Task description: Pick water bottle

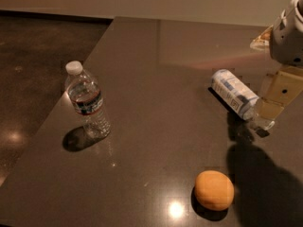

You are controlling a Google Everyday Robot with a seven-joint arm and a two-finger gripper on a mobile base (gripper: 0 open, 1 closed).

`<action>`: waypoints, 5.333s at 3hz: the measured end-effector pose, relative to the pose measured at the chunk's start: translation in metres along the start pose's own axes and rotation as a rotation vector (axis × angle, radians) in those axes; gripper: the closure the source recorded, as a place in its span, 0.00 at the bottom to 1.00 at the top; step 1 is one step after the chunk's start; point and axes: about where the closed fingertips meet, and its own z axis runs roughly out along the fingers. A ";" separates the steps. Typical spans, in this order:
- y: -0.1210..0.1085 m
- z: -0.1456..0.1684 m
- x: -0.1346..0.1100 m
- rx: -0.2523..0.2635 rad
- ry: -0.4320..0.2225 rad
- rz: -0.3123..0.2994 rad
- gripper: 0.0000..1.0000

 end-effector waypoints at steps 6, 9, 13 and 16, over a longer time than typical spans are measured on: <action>0.060 0.054 -0.181 -0.211 -0.389 -0.113 0.00; 0.080 0.075 -0.296 -0.318 -0.553 -0.122 0.00; 0.065 0.069 -0.328 -0.346 -0.634 -0.059 0.63; 0.012 0.008 -0.312 -0.318 -0.648 -0.080 1.00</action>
Offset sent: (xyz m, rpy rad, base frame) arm 0.0114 0.0393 -0.0020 0.1276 0.0201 0.0273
